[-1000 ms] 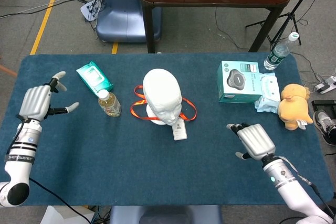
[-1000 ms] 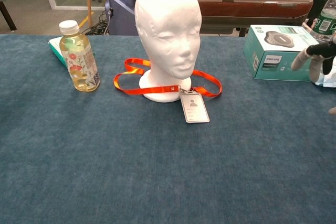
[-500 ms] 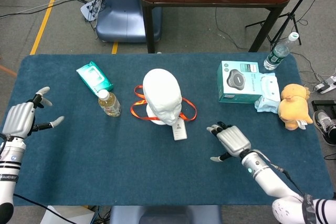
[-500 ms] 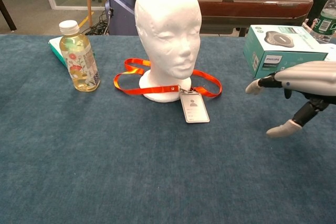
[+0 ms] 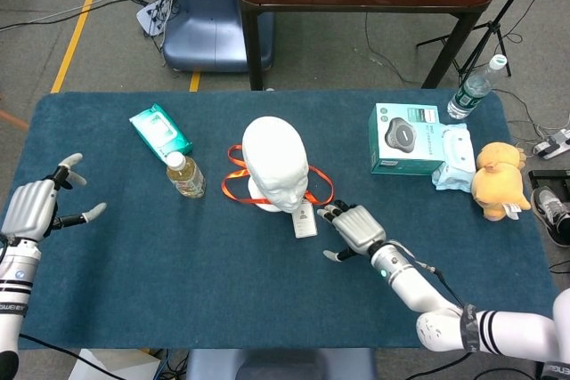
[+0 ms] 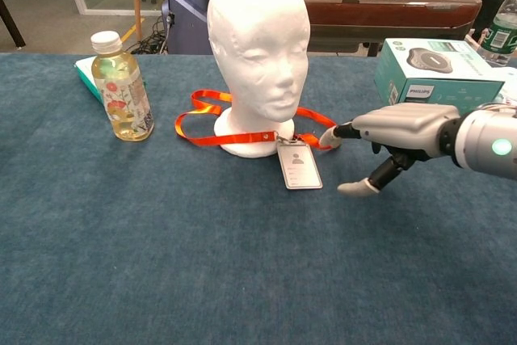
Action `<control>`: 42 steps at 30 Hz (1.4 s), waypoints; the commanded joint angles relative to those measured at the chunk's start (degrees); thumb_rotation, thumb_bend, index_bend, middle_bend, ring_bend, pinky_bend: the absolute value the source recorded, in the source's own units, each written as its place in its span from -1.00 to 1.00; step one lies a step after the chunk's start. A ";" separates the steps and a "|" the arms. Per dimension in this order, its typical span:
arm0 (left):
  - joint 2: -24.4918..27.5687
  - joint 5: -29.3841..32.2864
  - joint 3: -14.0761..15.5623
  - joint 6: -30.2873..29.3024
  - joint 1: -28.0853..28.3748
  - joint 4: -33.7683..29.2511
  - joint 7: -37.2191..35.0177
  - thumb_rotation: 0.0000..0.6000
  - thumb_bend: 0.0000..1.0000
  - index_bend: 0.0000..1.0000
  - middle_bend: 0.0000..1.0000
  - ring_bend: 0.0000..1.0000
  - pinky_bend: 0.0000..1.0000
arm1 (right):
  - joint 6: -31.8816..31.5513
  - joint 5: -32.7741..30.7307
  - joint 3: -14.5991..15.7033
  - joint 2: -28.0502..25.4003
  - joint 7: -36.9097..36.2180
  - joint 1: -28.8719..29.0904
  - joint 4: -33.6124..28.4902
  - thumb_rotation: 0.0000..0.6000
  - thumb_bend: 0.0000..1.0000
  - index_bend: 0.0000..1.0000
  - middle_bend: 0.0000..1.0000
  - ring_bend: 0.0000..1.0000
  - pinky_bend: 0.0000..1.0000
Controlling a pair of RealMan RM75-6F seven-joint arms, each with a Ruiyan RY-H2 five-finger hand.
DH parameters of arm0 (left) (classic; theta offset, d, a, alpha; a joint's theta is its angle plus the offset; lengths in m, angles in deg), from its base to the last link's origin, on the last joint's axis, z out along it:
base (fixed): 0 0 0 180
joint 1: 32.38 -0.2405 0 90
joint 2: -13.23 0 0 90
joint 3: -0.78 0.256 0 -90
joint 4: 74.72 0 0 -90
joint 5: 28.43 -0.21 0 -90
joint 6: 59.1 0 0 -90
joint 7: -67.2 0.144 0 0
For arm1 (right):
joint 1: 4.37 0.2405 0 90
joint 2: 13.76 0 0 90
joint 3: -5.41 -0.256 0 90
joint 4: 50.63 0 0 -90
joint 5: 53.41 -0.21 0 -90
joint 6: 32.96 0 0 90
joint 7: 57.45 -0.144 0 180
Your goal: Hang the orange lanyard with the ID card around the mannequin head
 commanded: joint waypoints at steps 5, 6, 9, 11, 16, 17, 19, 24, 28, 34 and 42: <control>0.11 -0.95 -0.12 -0.03 -0.73 -0.20 -0.36 0.05 -0.76 -0.88 -0.27 -0.28 0.17 | 0.28 -1.91 -0.51 3.24 1.33 2.72 2.41 0.19 0.08 -0.79 -0.66 -0.82 -0.44; 0.12 -1.02 -0.15 -0.01 -0.83 -0.19 -0.44 0.04 -0.76 -0.88 -0.27 -0.28 0.17 | 0.02 -2.08 -0.41 3.55 1.79 2.98 2.56 0.19 0.11 -0.79 -0.63 -0.81 -0.43; 0.09 -1.41 -0.22 0.01 -1.18 -0.06 -0.79 0.04 -0.76 -0.88 -0.27 -0.28 0.17 | -1.83 -2.79 0.12 4.79 4.03 3.58 3.19 0.19 0.16 -0.79 -0.46 -0.64 -0.28; 0.10 -1.69 -0.22 -0.06 -1.38 0.05 -0.87 0.05 -0.76 -0.88 -0.27 -0.28 0.17 | -2.71 -3.05 0.17 5.33 4.53 3.70 3.43 0.19 0.16 -0.79 -0.25 -0.42 -0.11; 0.15 -2.02 -0.31 0.39 -1.69 0.21 -1.24 0.04 -0.76 -0.88 -0.27 -0.28 0.17 | -4.10 -4.80 0.31 6.02 6.51 4.35 4.01 0.19 0.16 -0.79 0.16 -0.02 0.14; 0.13 -2.04 -0.34 0.53 -1.69 0.25 -1.28 0.03 -0.76 -0.88 -0.27 -0.28 0.17 | -3.98 -5.58 0.24 6.06 6.82 4.58 4.00 0.19 0.16 -0.79 0.21 0.02 0.16; 0.09 -2.05 -0.36 0.80 -1.75 0.30 -1.32 0.03 -0.76 -0.88 -0.27 -0.28 0.17 | -4.06 -7.03 0.12 6.18 7.67 5.13 3.99 0.19 0.16 -0.79 0.25 0.06 0.17; -0.01 -2.01 -0.59 1.07 -1.85 0.44 -1.19 -0.04 -0.76 -0.88 -0.25 -0.28 0.17 | -4.08 -10.41 -0.31 6.23 9.34 6.58 3.32 0.19 0.16 -0.79 0.41 0.21 0.26; -0.09 -2.20 -0.71 1.40 -1.73 0.28 -0.82 -0.10 -0.76 -0.88 -0.24 -0.28 0.17 | -3.89 -14.25 -0.65 6.29 11.59 8.50 2.71 0.19 0.16 -0.79 0.49 0.28 0.31; 0.01 -2.23 -0.65 1.85 -1.77 -0.03 -0.14 -0.18 -0.76 -0.88 -0.23 -0.28 0.17 | -4.07 -21.10 -0.73 6.33 14.49 11.29 2.35 0.19 0.17 -0.79 0.53 0.31 0.36; -0.14 -1.95 -0.71 2.44 -1.79 0.08 0.22 -0.21 -0.76 -0.88 -0.23 -0.28 0.17 | -3.51 -26.37 -0.61 7.02 15.08 13.77 3.96 0.19 0.17 -0.79 0.54 0.32 0.38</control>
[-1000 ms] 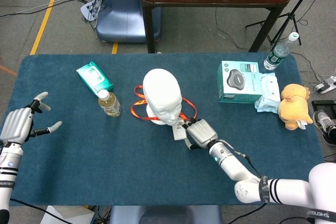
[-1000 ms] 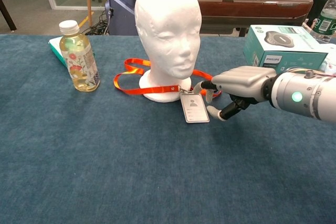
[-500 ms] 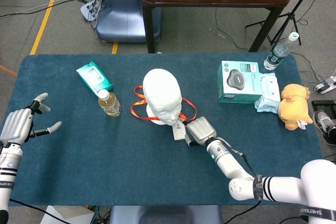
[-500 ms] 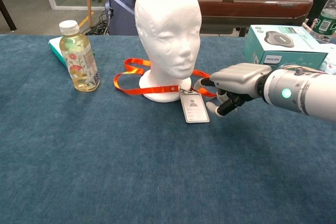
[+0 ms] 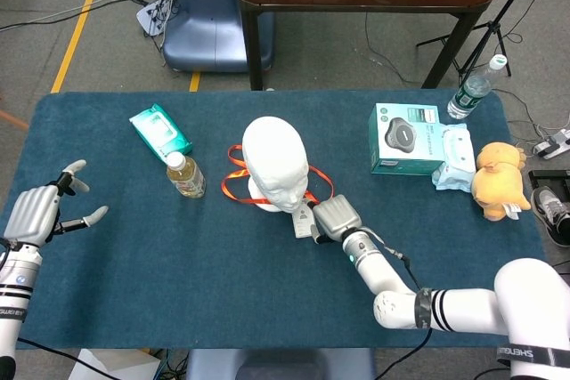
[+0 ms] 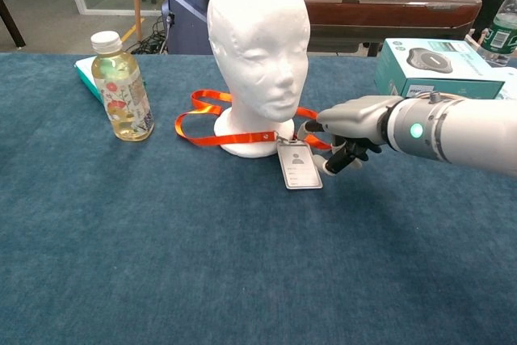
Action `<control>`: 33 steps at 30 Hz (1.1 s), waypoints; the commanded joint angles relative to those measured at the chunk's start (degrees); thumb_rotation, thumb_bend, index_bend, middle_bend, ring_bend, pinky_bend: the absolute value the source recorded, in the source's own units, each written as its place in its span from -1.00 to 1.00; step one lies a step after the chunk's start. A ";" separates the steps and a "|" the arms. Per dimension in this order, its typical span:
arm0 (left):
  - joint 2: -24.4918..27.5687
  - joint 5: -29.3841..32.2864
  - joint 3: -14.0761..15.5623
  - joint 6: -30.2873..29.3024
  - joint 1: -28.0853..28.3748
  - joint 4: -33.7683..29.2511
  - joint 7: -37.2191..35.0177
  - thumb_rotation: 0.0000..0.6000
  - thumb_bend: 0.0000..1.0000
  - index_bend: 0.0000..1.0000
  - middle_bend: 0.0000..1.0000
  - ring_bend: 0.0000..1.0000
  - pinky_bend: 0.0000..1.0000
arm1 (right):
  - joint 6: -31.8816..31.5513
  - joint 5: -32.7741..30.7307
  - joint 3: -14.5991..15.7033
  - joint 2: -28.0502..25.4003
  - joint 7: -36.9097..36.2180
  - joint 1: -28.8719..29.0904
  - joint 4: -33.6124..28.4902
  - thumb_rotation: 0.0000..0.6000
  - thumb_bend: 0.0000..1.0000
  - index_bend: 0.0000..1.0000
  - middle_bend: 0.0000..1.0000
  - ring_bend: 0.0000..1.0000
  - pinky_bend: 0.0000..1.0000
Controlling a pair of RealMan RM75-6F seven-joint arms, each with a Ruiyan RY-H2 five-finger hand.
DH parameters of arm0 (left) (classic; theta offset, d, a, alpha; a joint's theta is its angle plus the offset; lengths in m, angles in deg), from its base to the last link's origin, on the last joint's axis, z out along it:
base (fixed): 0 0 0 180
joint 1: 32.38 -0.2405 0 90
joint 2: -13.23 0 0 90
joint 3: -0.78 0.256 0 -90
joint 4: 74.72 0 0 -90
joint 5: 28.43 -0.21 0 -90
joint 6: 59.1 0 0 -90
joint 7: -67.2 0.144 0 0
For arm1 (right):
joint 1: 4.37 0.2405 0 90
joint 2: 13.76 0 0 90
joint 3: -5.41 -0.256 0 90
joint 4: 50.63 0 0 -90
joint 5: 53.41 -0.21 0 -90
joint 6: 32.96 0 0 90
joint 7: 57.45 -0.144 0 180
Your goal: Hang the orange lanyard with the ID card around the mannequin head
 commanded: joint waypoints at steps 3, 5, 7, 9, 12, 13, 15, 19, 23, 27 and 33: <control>-0.09 0.02 -0.02 0.36 0.02 0.11 0.07 -0.22 -0.76 -0.88 -0.23 -0.28 0.17 | 0.76 -3.22 0.21 0.62 0.48 1.86 1.50 0.19 0.17 -0.79 0.54 0.32 0.38; -0.08 -0.04 0.02 0.38 -0.04 0.12 0.14 -0.23 -0.76 -0.88 -0.23 -0.28 0.17 | 0.97 -4.23 0.33 0.86 0.65 2.43 1.96 0.19 0.17 -0.79 0.54 0.32 0.38; -0.14 -0.06 -0.01 0.33 -0.13 0.14 0.06 -0.23 -0.76 -0.88 -0.23 -0.28 0.17 | 1.27 -5.19 0.32 1.16 0.63 3.05 2.55 0.19 0.17 -0.79 0.54 0.32 0.38; -0.17 -0.12 0.03 0.38 -0.20 0.16 0.03 -0.23 -0.76 -0.88 -0.23 -0.28 0.17 | 1.36 -5.71 0.37 1.48 0.66 3.55 3.09 0.19 0.17 -0.79 0.54 0.32 0.38; -0.13 -0.34 0.14 0.34 -0.37 0.18 0.02 -0.24 -0.76 -0.88 -0.23 -0.28 0.17 | 1.61 -6.70 0.76 1.90 0.90 4.28 3.76 0.19 0.17 -0.79 0.54 0.32 0.38; -0.10 -0.39 0.14 0.27 -0.44 0.17 -0.03 -0.24 -0.76 -0.88 -0.23 -0.28 0.17 | 1.72 -6.91 0.99 1.94 1.06 4.49 3.78 0.19 0.17 -0.79 0.54 0.32 0.38; -0.03 -0.56 0.13 0.13 -0.59 0.13 -0.22 -0.24 -0.76 -0.88 -0.23 -0.28 0.17 | 1.69 -6.98 1.60 1.86 1.23 4.74 3.26 0.19 0.17 -0.79 0.55 0.33 0.39; 0.10 -1.15 0.27 -0.09 -0.86 -0.02 -0.33 -0.25 -0.76 -0.88 -0.23 -0.28 0.17 | 1.24 -5.89 3.14 0.58 1.09 4.54 0.00 0.19 0.17 -0.79 0.56 0.34 0.40; 0.10 -1.69 0.45 -0.13 -0.98 -0.24 -0.27 -0.24 -0.76 -0.88 -0.23 -0.28 0.17 | 1.10 -4.62 4.89 -1.20 0.61 4.19 -4.09 0.19 0.17 -0.79 0.57 0.35 0.42; 0.11 -1.96 0.45 -0.21 -1.04 -0.52 -0.18 -0.24 -0.76 -0.88 -0.23 -0.28 0.17 | 1.35 -3.10 6.28 -2.91 -0.30 3.87 -8.10 0.19 0.17 -0.79 0.58 0.36 0.44; 0.18 -2.33 0.52 -0.40 -1.20 -1.00 0.02 -0.25 -0.76 -0.88 -0.24 -0.28 0.17 | -1.37 -0.52 6.65 -4.56 -1.79 3.33 -10.03 0.19 0.17 -0.79 0.59 0.37 0.45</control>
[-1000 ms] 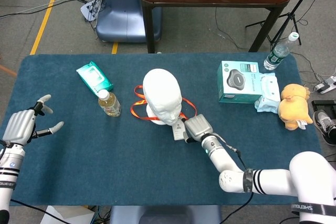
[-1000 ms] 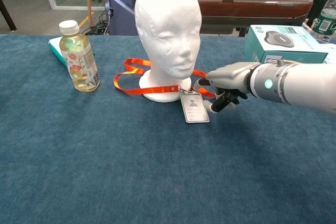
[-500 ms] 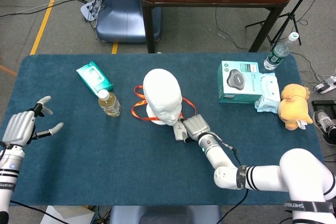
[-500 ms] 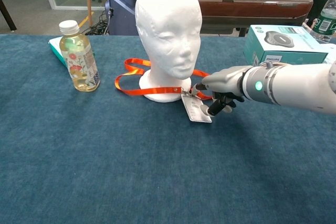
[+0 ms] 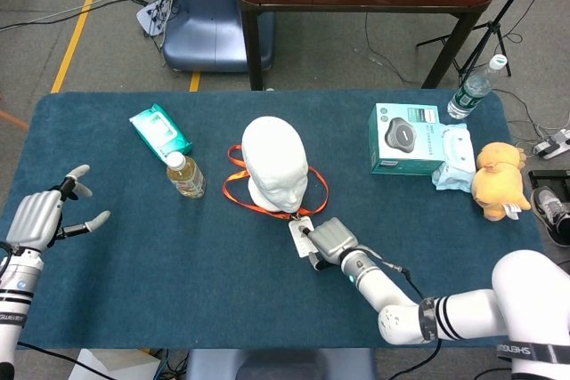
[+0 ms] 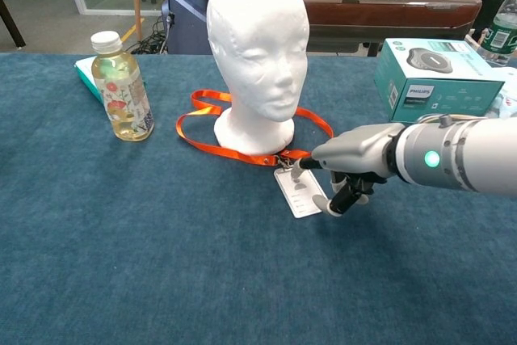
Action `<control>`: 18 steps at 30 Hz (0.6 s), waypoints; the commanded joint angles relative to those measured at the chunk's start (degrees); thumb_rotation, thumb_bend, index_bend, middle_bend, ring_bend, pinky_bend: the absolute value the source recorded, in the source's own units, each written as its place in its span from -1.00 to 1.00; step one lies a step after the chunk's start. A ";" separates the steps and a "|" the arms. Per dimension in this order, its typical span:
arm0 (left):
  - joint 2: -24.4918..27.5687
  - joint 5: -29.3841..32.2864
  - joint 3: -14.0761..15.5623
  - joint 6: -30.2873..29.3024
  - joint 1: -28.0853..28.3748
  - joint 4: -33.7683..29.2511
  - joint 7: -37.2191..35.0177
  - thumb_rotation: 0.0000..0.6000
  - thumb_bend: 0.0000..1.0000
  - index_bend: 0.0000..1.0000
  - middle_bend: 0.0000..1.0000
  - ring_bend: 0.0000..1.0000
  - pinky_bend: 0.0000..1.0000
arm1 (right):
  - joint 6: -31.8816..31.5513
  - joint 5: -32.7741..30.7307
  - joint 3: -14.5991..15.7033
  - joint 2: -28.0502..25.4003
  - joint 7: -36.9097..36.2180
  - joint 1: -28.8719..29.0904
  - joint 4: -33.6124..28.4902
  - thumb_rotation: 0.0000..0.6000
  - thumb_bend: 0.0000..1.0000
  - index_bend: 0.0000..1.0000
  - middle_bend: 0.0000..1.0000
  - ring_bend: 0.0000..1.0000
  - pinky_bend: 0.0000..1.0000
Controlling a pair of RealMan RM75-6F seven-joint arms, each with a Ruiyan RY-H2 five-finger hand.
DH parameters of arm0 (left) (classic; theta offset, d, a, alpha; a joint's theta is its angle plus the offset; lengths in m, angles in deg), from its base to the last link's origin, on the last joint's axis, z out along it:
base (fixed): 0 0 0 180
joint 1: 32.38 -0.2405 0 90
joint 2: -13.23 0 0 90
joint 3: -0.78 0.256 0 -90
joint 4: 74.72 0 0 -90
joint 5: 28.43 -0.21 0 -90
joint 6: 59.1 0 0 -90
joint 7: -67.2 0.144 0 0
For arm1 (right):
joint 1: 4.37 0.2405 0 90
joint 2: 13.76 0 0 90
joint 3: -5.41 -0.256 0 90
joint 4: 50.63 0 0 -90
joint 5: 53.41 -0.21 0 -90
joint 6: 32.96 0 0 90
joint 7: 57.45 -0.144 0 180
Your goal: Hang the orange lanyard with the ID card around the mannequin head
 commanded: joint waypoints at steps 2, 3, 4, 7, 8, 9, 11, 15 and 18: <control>0.03 -0.27 0.14 -0.13 -0.17 -0.23 0.04 -0.25 -0.76 -0.88 -0.24 -0.28 0.17 | -1.87 1.02 -0.46 -1.10 -2.03 -0.51 0.20 0.19 0.17 -0.79 0.59 0.37 0.45; 0.03 -0.32 0.17 -0.16 -0.21 -0.29 0.04 -0.25 -0.76 -0.88 -0.24 -0.28 0.17 | -2.07 1.26 -0.61 -1.01 -2.28 -0.54 0.66 0.19 0.17 -0.79 0.59 0.37 0.45; 0.04 -0.37 0.20 -0.19 -0.24 -0.34 0.09 -0.25 -0.76 -0.88 -0.24 -0.28 0.17 | -2.12 1.38 -0.69 -0.85 -2.51 -0.58 1.14 0.19 0.17 -0.79 0.59 0.37 0.45; 0.08 -0.45 0.18 -0.23 -0.26 -0.52 0.23 -0.24 -0.76 -0.88 -0.24 -0.28 0.17 | -1.27 0.73 -0.83 0.00 -2.84 -0.22 2.69 0.19 0.17 -0.79 0.59 0.37 0.45; 0.13 -0.44 0.18 -0.20 -0.26 -0.58 0.28 -0.24 -0.76 -0.88 -0.24 -0.28 0.17 | -1.11 0.58 -0.80 0.31 -2.74 -0.06 3.15 0.19 0.17 -0.79 0.59 0.37 0.45; 0.16 -0.43 0.17 -0.19 -0.27 -0.64 0.32 -0.24 -0.76 -0.88 -0.24 -0.28 0.17 | -1.02 0.37 -0.87 0.68 -2.76 0.07 3.60 0.19 0.17 -0.79 0.59 0.37 0.45; 0.24 -0.46 0.21 -0.16 -0.29 -0.77 0.44 -0.24 -0.76 -0.88 -0.24 -0.28 0.17 | -0.78 -0.25 -1.09 1.50 -2.82 0.38 4.71 0.20 0.17 -0.79 0.59 0.37 0.45; 0.40 -0.45 0.26 -0.22 -0.44 -0.89 0.47 -0.24 -0.76 -0.88 -0.24 -0.28 0.17 | -0.28 -1.61 -0.83 2.61 -2.06 1.14 5.94 0.20 0.17 -0.79 0.59 0.38 0.45; 0.52 -0.48 0.27 -0.27 -0.58 -0.83 0.28 -0.25 -0.76 -0.88 -0.24 -0.28 0.17 | -0.31 -2.26 -0.37 2.69 -1.44 1.53 5.84 0.19 0.17 -0.79 0.59 0.38 0.45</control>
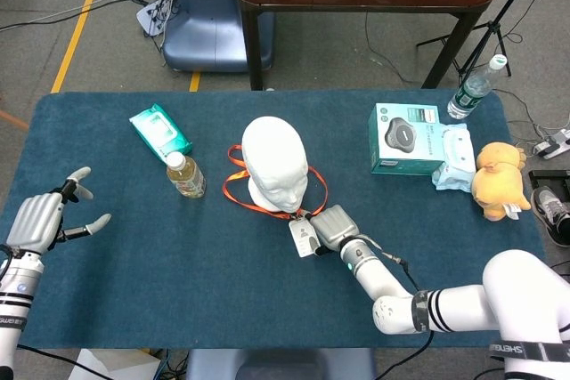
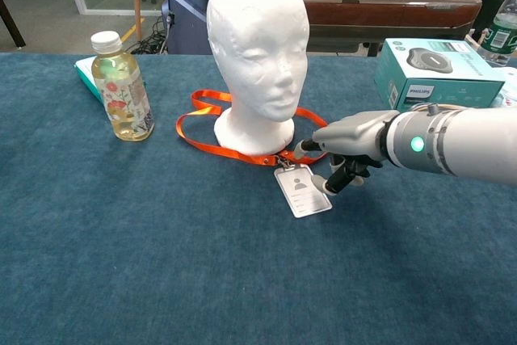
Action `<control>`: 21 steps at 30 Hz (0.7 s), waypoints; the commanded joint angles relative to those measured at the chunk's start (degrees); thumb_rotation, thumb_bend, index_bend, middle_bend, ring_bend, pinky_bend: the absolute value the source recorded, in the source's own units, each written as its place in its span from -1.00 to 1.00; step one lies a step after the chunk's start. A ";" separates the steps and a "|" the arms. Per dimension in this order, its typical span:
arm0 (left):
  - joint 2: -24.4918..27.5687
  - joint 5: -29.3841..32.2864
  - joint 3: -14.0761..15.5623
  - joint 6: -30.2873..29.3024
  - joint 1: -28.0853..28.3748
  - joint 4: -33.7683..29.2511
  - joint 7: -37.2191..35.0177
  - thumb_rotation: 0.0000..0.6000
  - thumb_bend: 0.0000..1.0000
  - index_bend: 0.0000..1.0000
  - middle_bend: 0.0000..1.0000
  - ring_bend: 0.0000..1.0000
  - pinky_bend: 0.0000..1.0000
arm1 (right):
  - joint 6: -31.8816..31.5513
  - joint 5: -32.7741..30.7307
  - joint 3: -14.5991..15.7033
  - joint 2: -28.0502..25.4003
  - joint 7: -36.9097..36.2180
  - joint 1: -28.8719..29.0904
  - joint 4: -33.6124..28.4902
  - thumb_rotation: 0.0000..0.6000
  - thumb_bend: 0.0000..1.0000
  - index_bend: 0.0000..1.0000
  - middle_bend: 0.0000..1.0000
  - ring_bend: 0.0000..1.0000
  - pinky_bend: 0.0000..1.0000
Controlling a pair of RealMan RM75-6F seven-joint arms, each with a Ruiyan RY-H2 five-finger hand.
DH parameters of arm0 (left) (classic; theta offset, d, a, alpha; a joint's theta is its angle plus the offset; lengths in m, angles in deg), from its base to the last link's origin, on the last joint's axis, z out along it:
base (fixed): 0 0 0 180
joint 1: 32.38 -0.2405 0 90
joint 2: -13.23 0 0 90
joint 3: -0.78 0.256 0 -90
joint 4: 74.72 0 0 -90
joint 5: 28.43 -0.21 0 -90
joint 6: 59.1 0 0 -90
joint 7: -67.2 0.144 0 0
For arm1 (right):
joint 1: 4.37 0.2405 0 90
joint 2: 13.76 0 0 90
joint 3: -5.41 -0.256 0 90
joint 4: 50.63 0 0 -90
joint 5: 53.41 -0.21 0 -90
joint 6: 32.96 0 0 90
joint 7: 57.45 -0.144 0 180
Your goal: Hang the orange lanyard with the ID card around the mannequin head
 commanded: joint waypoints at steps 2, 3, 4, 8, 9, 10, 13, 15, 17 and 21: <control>0.08 -0.02 0.04 0.01 -0.14 0.16 -0.22 -0.25 -0.76 -0.88 -0.24 -0.28 0.17 | -0.21 -0.51 0.64 -0.17 0.61 0.38 -0.56 0.19 0.17 -0.79 0.59 0.38 0.45; 0.10 -0.03 0.05 0.03 -0.17 0.20 -0.29 -0.25 -0.76 -0.88 -0.24 -0.28 0.17 | -0.32 -0.54 0.86 -0.28 0.78 0.41 -0.83 0.19 0.17 -0.79 0.60 0.39 0.45; 0.11 -0.08 0.07 0.06 -0.19 0.24 -0.36 -0.25 -0.76 -0.88 -0.24 -0.28 0.17 | -0.39 -0.62 1.07 -0.51 0.86 0.44 -1.34 0.19 0.17 -0.79 0.60 0.39 0.46; 0.11 -0.38 0.14 0.02 -0.28 0.26 -0.53 -0.24 -0.76 -0.88 -0.24 -0.28 0.17 | -0.66 0.58 1.96 -1.49 0.68 0.13 -3.81 0.19 0.17 -0.79 0.60 0.39 0.46; 0.11 -0.45 0.18 0.06 -0.28 0.26 -0.48 -0.24 -0.76 -0.88 -0.24 -0.28 0.17 | -0.70 0.92 2.34 -1.87 0.67 0.03 -4.73 0.19 0.17 -0.79 0.60 0.39 0.46; 0.10 -0.50 0.21 0.10 -0.27 0.25 -0.45 -0.24 -0.76 -0.88 -0.24 -0.28 0.17 | -0.70 1.12 2.64 -2.14 0.74 0.01 -5.39 0.19 0.17 -0.79 0.60 0.39 0.46; 0.07 -0.54 0.21 0.18 -0.25 0.19 -0.47 -0.24 -0.76 -0.88 -0.24 -0.28 0.17 | -0.30 1.35 3.35 -2.83 0.64 0.00 -7.23 0.20 0.17 -0.79 0.60 0.40 0.46; 0.05 -0.57 0.21 0.16 -0.27 0.17 -0.49 -0.24 -0.76 -0.88 -0.25 -0.28 0.17 | -0.34 1.63 3.77 -3.13 0.66 0.03 -8.09 0.19 0.17 -0.79 0.60 0.40 0.47; 0.06 -0.61 0.23 0.14 -0.30 0.14 -0.48 -0.25 -0.76 -0.88 -0.25 -0.28 0.17 | -0.17 1.87 4.12 -3.36 0.44 0.04 -8.96 0.19 0.17 -0.79 0.60 0.40 0.47; 0.16 -0.68 0.18 -0.05 -0.41 0.05 -0.53 -0.24 -0.76 -0.88 -0.25 -0.28 0.17 | 0.32 3.19 4.83 -3.72 0.02 0.04 -10.94 0.19 0.17 -0.79 0.60 0.40 0.47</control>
